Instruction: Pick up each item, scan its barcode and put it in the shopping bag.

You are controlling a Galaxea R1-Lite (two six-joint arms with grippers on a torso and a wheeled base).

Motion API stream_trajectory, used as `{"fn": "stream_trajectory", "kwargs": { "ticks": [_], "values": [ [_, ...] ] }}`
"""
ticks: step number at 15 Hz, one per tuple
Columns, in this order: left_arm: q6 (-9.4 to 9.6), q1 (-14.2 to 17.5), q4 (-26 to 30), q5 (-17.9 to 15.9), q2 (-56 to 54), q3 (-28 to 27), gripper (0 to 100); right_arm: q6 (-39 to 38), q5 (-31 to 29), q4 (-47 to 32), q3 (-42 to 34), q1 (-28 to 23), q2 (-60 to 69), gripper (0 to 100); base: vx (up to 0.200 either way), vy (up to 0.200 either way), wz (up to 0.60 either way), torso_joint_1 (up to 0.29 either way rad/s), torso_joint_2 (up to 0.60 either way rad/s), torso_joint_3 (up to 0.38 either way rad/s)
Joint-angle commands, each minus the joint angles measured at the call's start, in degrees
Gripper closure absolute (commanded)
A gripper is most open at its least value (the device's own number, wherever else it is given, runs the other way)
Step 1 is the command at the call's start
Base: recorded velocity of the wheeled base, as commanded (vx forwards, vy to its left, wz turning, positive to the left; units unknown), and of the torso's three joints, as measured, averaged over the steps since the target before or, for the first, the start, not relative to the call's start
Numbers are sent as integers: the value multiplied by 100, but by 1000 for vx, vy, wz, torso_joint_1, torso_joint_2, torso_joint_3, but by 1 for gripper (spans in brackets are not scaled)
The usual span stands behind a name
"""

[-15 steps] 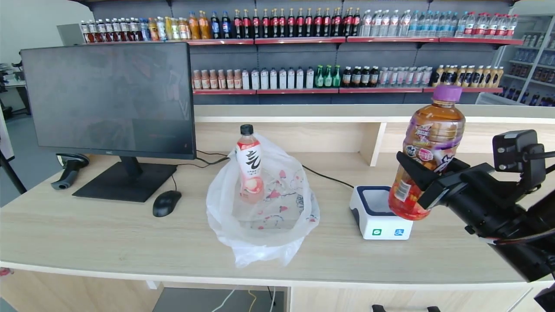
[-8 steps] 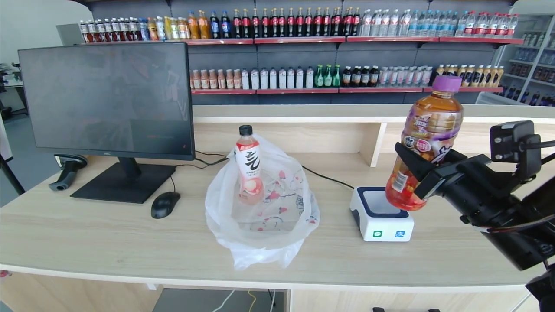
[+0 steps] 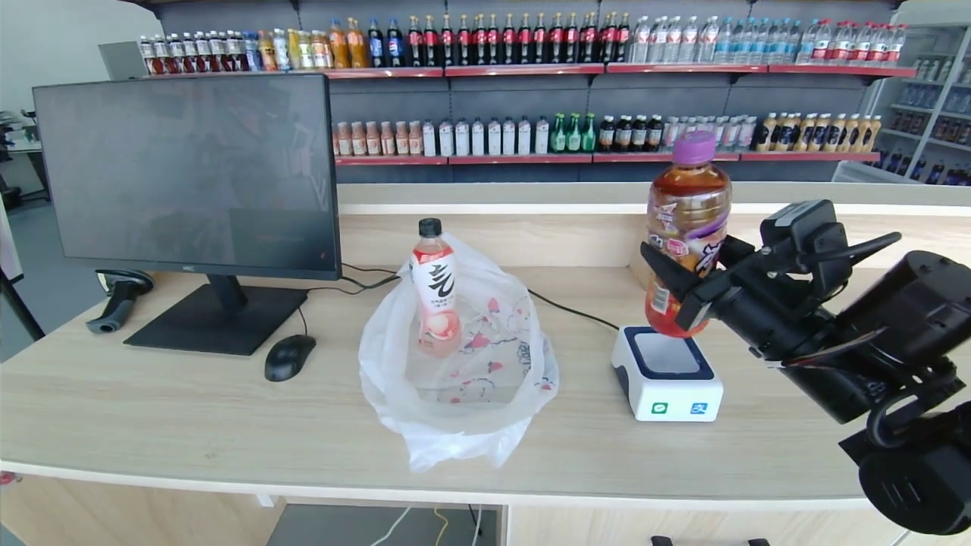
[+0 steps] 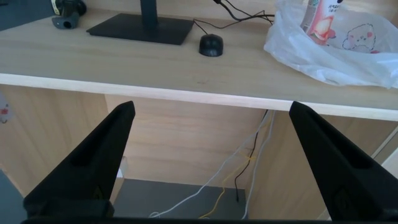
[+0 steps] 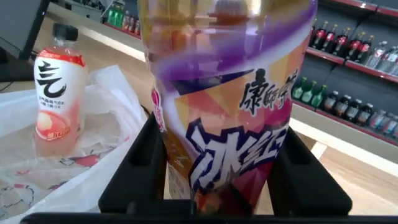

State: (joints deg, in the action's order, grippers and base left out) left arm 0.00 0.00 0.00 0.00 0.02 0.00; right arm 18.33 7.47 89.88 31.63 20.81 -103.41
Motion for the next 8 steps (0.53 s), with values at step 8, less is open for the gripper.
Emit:
{"fn": "stream_trajectory", "kwargs": {
  "ticks": [8],
  "values": [
    [-9, 0, -35, 0, -2, 0, 0, 2166, 562, 12, 1, -393, -74, 100, 0, 0, 0, 0, 0, 0]
  ]
}}
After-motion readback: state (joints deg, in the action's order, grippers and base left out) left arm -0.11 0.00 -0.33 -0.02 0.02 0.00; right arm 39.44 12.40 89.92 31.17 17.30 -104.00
